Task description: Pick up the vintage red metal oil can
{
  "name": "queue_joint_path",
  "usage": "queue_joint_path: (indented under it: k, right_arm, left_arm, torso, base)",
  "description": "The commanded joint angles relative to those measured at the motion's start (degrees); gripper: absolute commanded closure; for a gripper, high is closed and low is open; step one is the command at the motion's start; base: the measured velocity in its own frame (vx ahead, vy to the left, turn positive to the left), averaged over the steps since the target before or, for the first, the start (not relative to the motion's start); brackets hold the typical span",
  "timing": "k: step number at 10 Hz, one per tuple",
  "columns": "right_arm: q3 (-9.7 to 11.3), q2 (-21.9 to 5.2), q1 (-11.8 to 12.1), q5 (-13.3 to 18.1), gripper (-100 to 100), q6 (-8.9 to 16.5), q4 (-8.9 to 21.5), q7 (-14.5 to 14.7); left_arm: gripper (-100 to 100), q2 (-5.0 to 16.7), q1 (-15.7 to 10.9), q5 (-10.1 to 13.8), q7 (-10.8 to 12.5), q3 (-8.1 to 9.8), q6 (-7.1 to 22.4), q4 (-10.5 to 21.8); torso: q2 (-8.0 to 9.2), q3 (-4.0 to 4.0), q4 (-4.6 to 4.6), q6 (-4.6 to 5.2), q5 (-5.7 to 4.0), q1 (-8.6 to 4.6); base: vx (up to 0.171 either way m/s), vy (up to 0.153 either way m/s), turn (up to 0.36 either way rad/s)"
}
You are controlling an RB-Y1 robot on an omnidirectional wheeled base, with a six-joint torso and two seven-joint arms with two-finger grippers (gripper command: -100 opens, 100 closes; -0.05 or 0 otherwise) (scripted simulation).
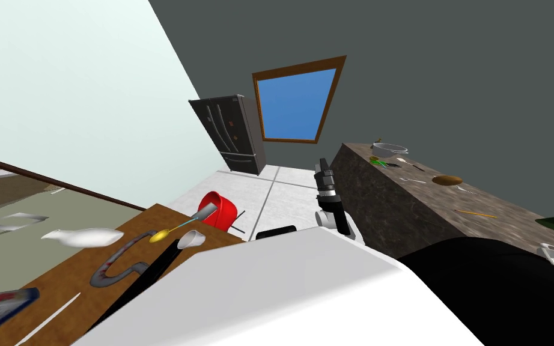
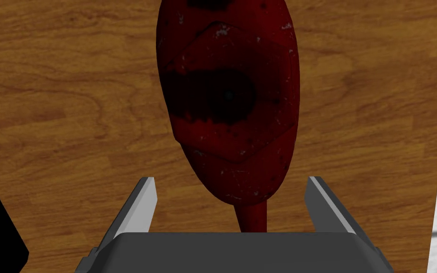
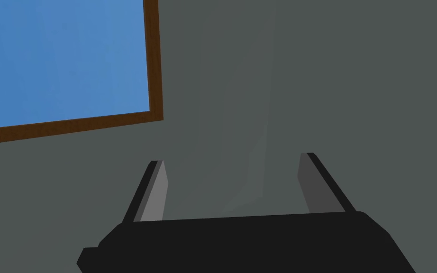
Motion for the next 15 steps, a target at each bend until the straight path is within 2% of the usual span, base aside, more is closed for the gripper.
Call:
queue_joint_path:
  k: [1, 2, 3, 4, 5, 6, 8, 9, 11, 12, 15]
  right_arm:
    - [0.00, 0.00, 0.00, 0.00, 0, 0.00, 0.00, 0.00]
    - [0.00, 0.00, 0.00, 0.00, 0, 0.00, 0.00, 0.00]
    - [0.00, 0.00, -0.01, 0.00, 0, 0.00, 0.00, 0.00]
    - [0.00, 0.00, 0.00, 0.00, 0, 0.00, 0.00, 0.00]
    - [0.00, 0.00, 0.00, 0.00, 0, 0.00, 0.00, 0.00]
    - [0.00, 0.00, 0.00, 0.00, 0, 0.00, 0.00, 0.00]
    - [0.00, 0.00, 0.00, 0.00, 0, 0.00, 0.00, 0.00]
    - [0.00, 0.00, 0.01, 0.00, 0, 0.00, 0.00, 0.00]
    - [0.00, 0.00, 0.01, 0.00, 0, 0.00, 0.00, 0.00]
    - [0.00, 0.00, 0.01, 0.00, 0, 0.00, 0.00, 0.00]
    - [0.00, 0.00, 0.01, 0.00, 0, 0.00, 0.00, 0.00]
  left_arm:
    - [-100, -0.31, -2.54, -2.86, 2.86, -0.44, 0.34, -1.66]
    - [-100, -0.72, -3.85, -4.88, 5.33, -0.76, 0.50, -2.90]
    - [-100, -0.72, -4.20, -5.47, 5.98, -0.76, 0.50, -2.90]
    - [-100, -1.12, -5.87, -7.68, 8.34, -1.08, 0.66, -4.15]
    - [-100, -1.12, -5.87, -7.68, 8.34, -1.08, 0.66, -4.15]
    - [-100, -1.53, -7.53, -9.89, 10.20, -1.40, 0.82, -5.40]
    - [-100, -1.53, -7.53, -9.89, 10.69, -1.40, 0.82, -5.40]
    - [-100, -1.93, -9.19, -12.10, 12.92, -1.72, 0.98, -6.65]
    - [-100, -1.62, -9.09, -11.64, 12.26, -1.60, 0.86, -5.90]
    - [100, -1.64, -9.11, -11.70, 12.43, -1.60, 0.89, -5.97]
    - [100, -1.69, -9.07, -11.69, 12.45, -1.60, 0.97, -5.91]
  torso:
    - [0.00, 0.00, 0.00, 0.00, 0.00, 0.00]
    - [0.10, 0.06, 0.02, 0.00, -0.01, -0.04]
    - [0.20, 0.12, 0.04, -0.01, -0.02, -0.07]
    - [0.10, 0.07, 0.03, -0.01, -0.01, -0.03]
    - [0.03, 0.02, 0.01, 0.00, -0.01, -0.03]
    - [-0.04, -0.01, -0.01, -0.01, -0.01, -0.04]
    - [-0.03, -0.01, -0.01, -0.02, -0.02, -0.05]
    - [-0.14, -0.07, -0.03, -0.02, -0.02, -0.04]
    - [-0.11, -0.06, -0.03, -0.03, -0.01, -0.02]
    - [-0.19, -0.10, -0.04, -0.02, -0.02, -0.03]
    - [-0.30, -0.16, -0.05, 0.01, -0.03, 0.00]
  base:
    - [-0.119, -0.002, 0.036]
    - [-0.147, -0.012, 0.036]
    - [-0.099, 0.003, 0.005]
    - [-0.080, 0.002, -0.008]
    - [-0.061, 0.001, -0.003]
    - [-0.072, -0.007, 0.024]
    - [-0.049, 0.000, 0.006]
    - [-0.044, 0.004, 0.010]
    - [-0.035, 0.005, 0.011]
    - [0.000, 0.000, 0.000]
    - [0.000, 0.000, 0.000]
